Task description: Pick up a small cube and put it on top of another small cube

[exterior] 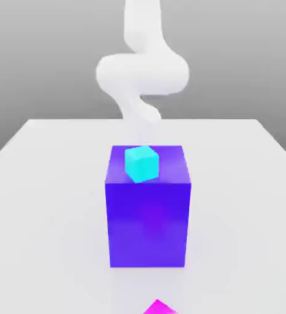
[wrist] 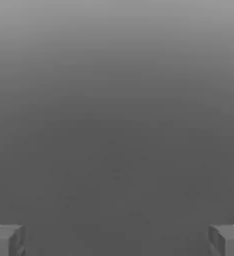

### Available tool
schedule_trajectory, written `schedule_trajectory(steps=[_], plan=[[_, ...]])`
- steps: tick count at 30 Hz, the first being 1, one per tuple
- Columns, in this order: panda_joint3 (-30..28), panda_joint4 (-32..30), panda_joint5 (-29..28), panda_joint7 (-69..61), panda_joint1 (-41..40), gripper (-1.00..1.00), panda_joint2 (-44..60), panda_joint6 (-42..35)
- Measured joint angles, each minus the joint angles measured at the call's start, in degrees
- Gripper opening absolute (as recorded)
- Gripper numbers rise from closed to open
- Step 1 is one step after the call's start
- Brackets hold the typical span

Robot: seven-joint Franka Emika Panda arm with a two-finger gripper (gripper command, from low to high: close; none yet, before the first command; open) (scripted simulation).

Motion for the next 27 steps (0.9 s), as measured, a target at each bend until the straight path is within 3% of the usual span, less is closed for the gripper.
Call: schedule_trajectory(steps=[9,18,27], plan=[[-7.0,0.3,6.4,-17.7,8.3,0.0,19.1,4.9],[-9.0,0.6,12.3,-34.9,11.8,0.0,37.8,9.8],[-8.2,0.6,10.4,-46.6,11.9,0.0,55.1,15.8]])
